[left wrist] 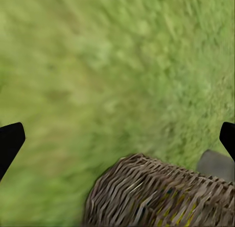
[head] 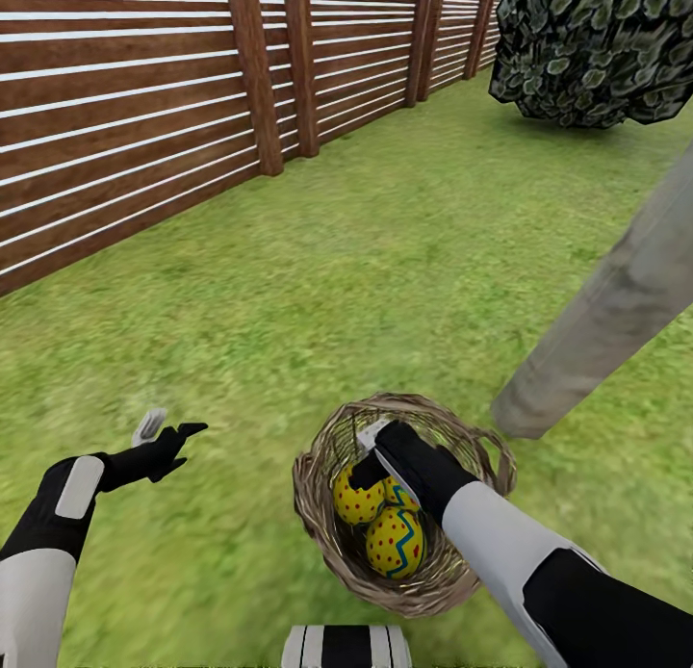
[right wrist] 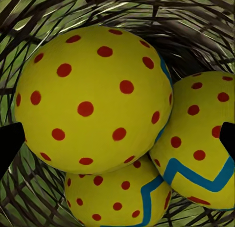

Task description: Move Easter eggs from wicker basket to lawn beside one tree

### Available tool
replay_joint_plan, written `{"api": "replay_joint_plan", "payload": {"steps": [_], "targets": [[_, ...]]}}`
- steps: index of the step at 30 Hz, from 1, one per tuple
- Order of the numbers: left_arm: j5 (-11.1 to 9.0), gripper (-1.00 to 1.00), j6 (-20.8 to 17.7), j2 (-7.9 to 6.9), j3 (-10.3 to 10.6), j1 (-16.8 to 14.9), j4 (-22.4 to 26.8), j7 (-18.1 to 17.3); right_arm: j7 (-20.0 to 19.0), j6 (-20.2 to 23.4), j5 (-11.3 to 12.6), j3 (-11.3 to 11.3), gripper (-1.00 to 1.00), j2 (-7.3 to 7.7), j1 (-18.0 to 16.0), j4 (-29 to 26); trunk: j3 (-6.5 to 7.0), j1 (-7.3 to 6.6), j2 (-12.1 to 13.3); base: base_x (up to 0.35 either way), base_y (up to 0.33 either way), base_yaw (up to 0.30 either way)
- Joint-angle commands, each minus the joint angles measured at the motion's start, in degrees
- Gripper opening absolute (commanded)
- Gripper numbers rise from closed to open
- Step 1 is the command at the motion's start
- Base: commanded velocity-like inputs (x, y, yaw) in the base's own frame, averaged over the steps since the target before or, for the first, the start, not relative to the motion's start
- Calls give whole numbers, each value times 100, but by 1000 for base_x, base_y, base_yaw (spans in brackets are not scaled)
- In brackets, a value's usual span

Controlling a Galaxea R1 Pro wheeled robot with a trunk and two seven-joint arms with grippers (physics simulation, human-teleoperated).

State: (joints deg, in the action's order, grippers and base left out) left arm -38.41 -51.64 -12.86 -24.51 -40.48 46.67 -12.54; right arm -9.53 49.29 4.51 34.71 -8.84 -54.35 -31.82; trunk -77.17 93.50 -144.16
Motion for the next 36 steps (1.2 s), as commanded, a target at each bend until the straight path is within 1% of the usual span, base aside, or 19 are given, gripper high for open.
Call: {"api": "replay_joint_plan", "payload": {"steps": [1, 11, 13, 16, 18, 20, 21, 23, 27, 29, 31, 32, 34, 36], "targets": [[36, 100, -30, 2, -19, -4, 0, -44, 14, 13, 38, 27, 100, 5, -6, -6, -27, 1, -3, 0, 0, 0], [36, 100, -30, 2, -19, -5, 0, -46, 12, 1, 22, 27, 100, 5, -6, -10, -248, 27, -17, 0, 0, 0], [18, 100, 36, 68, -1, 22, -18, -42, -6, -64, 41, -8, 100, -15, -71, -76, -248, 27, -17, 0, 0, 0], [18, 100, 64, 72, -1, 24, -18, -42, -6, -92, 41, -8, 100, -17, -128, -84, -248, 27, -17, 0, 0, 0], [20, 100, 130, 135, -4, 33, -18, -41, -5, -157, 41, -11, 100, 8, -158, -150, -248, 27, -17, 0, 0, 0], [25, 100, 194, 168, -4, 35, -18, -41, -8, -221, 41, -15, 100, 29, -168, -207, -248, 27, -17, 0, 0, 0], [26, 100, 226, 176, -3, 37, -18, -39, -12, -254, 43, -16, 100, 36, -171, -218, -270, 30, -18, 0, 0, 0], [27, 100, 290, 185, -3, 37, -18, -39, -21, -318, 50, -16, 100, 32, -173, -206, -270, 30, -18, 0, 0, 0], [27, 100, 307, 186, -1, 40, -18, -39, -23, -315, 63, -14, 100, 32, -173, -164, -314, 35, -21, 0, 0, 0], [27, 100, 306, 185, -3, 41, -18, -38, -23, -288, 84, -10, 100, 26, -176, -130, -358, 40, -24, 0, 0, 0], [27, 100, 310, 186, -5, 40, -18, -39, -25, -273, 87, -13, 100, 29, -181, -124, -358, 40, -24, 0, 0, 0], [27, 100, 309, 186, -3, 40, -18, -38, -186, -270, 80, -13, 100, 31, -181, -125, -358, 40, -24, 0, 0, 0], [27, 100, 312, 187, -2, 40, -18, -38, -646, -257, 48, -9, 100, 31, -188, -123, -358, 40, -24, 0, 0, 0], [27, 100, 313, 187, -2, 40, -18, -38, -731, -254, 35, -8, 100, 39, -209, -125, -403, 45, -26, 0, 0, 0]]}}
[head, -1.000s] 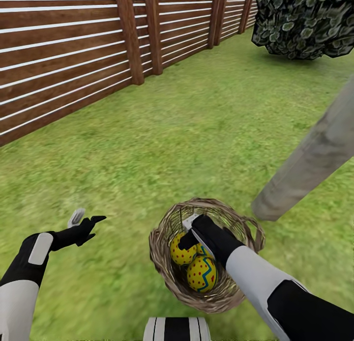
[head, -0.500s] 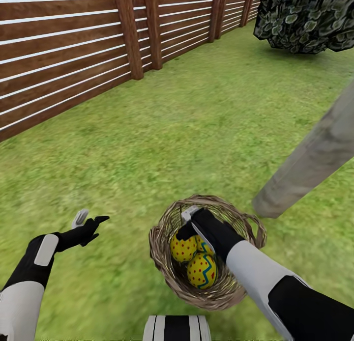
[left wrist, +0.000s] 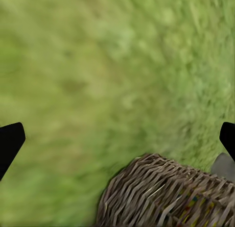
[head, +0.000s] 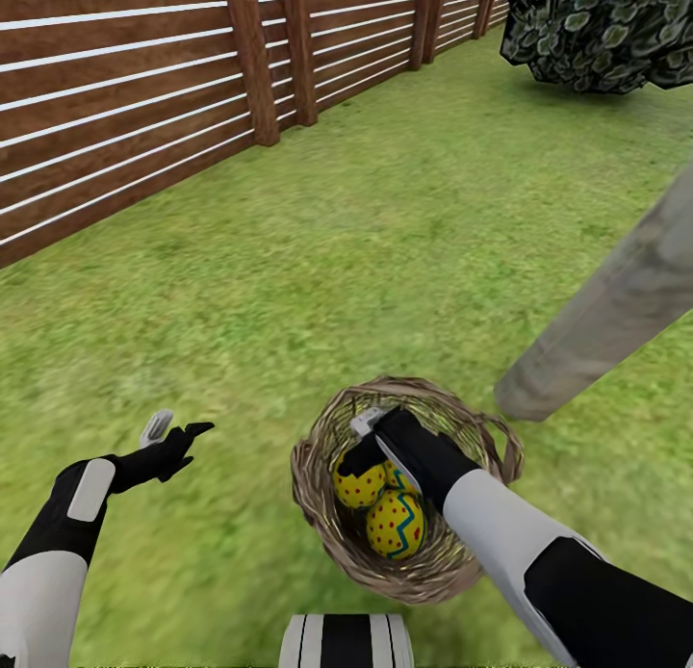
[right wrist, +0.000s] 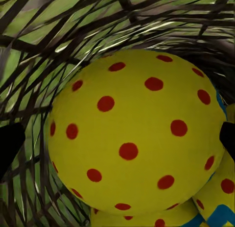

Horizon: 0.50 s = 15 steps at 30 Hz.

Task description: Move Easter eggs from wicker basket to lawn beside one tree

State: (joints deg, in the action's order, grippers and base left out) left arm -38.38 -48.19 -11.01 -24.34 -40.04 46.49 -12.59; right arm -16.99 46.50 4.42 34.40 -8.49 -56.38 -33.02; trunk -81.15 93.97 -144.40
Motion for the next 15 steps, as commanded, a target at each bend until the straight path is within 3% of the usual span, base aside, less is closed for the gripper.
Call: {"api": "replay_joint_plan", "payload": {"steps": [1, 15], "targets": [[24, 100, -32, 2, -19, -5, 0, -33, 15, 26, 42, 23, 100, 4, -10, -3, -5, -1, -2, 0, 0, 0], [24, 100, -32, 2, -18, -4, 0, -37, 81, 51, 41, 14, 100, 22, -22, -11, -115, 11, -9, 0, 0, 0]]}}
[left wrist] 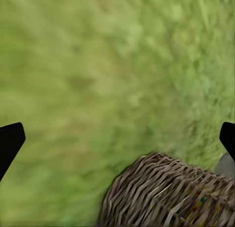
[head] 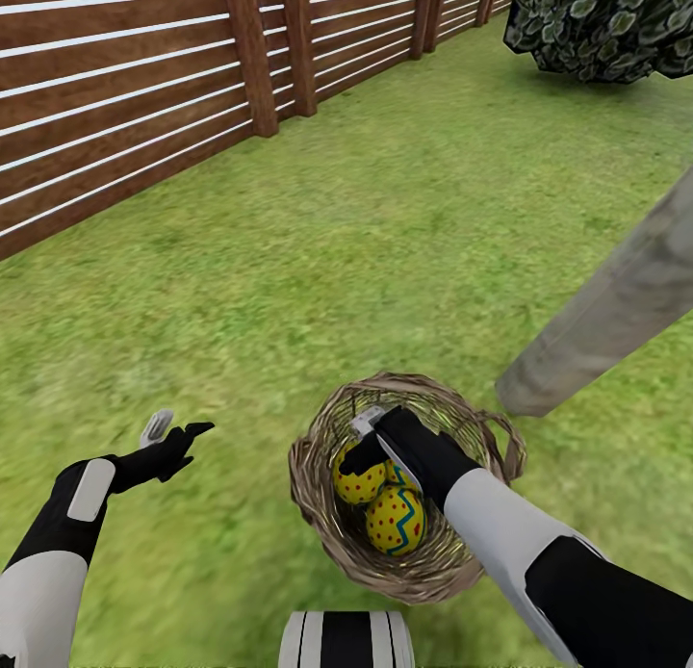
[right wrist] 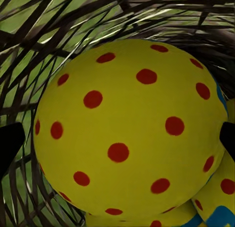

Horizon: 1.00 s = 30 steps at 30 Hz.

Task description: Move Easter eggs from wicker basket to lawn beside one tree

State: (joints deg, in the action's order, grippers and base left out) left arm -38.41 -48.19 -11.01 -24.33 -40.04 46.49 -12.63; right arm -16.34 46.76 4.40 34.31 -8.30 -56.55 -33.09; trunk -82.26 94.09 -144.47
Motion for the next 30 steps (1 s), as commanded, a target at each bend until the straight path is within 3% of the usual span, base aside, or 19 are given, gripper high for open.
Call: {"api": "replay_joint_plan", "payload": {"steps": [1, 8, 19, 20, 26, 30], "targets": [[27, 100, -32, 2, -19, -4, 0, -32, 17, 26, 43, 23, 100, 4, -5, -4, -4, -1, -2, 0, 0, 0], [28, 100, -32, 2, -19, -4, 0, -36, 241, 26, 51, 23, 100, 4, -5, 4, -70, 7, -6, 0, 0, 0], [27, 100, -37, 2, -19, -4, 0, -36, 228, 24, 70, -3, 100, 4, -5, -29, -181, 20, -12, 0, 0, 0], [27, 100, -34, 2, -19, -5, 0, -35, 228, 25, 70, -4, -100, 4, -5, -24, -203, 22, -14, 0, 0, 0], [27, 100, -36, 2, -19, -4, 0, -36, 219, 26, 70, -9, -100, 8, -5, -31, -314, 35, -20, 0, 0, 0], [27, 100, -35, 2, -23, -4, 0, -38, 219, 32, 70, -11, -100, 13, -5, -31, -314, 35, -20, 0, 0, 0]]}}
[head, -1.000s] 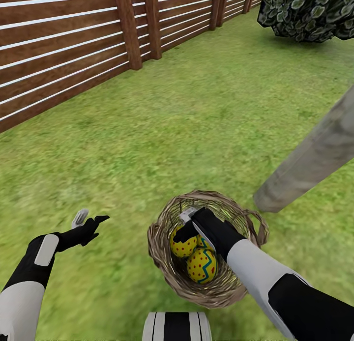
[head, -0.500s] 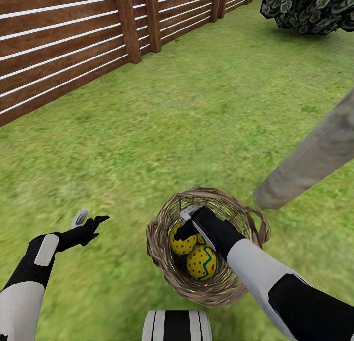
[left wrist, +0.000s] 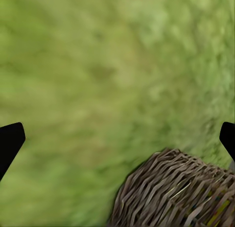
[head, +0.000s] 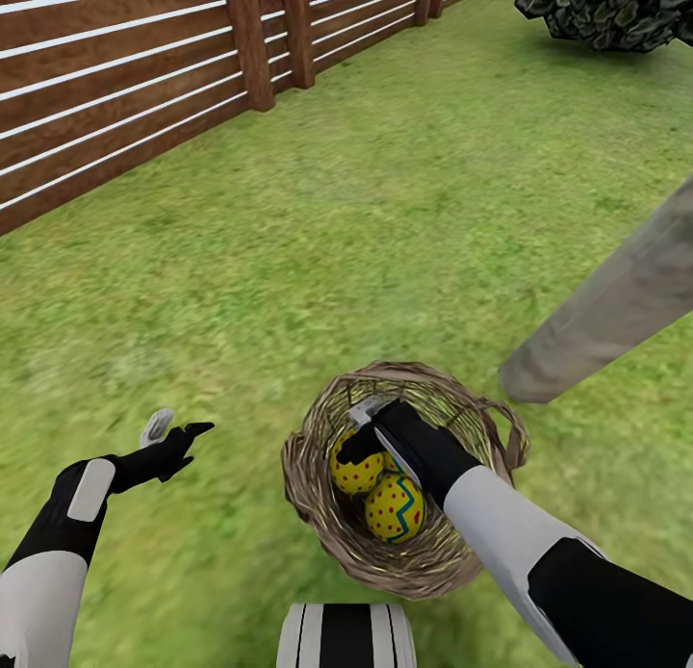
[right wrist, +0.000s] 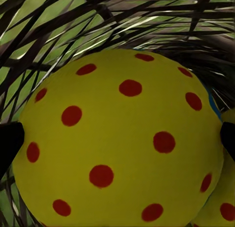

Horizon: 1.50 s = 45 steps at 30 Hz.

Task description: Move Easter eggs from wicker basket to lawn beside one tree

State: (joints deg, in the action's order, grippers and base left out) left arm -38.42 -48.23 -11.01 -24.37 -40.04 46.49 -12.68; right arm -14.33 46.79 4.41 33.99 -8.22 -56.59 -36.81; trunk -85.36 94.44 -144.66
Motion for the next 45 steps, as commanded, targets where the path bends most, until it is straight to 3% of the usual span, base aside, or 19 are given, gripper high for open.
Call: {"api": "replay_joint_plan", "payload": {"steps": [1, 34, 45], "targets": [[25, 100, -30, 2, -20, -4, 0, -33, 18, 31, 69, 20, -100, 4, -1, 341, -4, 0, -1, 0, 0, 0], [28, 100, -29, 20, -16, -4, -1, -33, 18, 15, 69, 12, -100, 77, -1, 315, 151, -18, 8, 0, 0, 0], [28, 100, -29, 20, -15, -4, -6, -33, 9, 14, 69, 11, -100, 110, -1, 306, 262, -31, 15, 0, 0, 0]]}}
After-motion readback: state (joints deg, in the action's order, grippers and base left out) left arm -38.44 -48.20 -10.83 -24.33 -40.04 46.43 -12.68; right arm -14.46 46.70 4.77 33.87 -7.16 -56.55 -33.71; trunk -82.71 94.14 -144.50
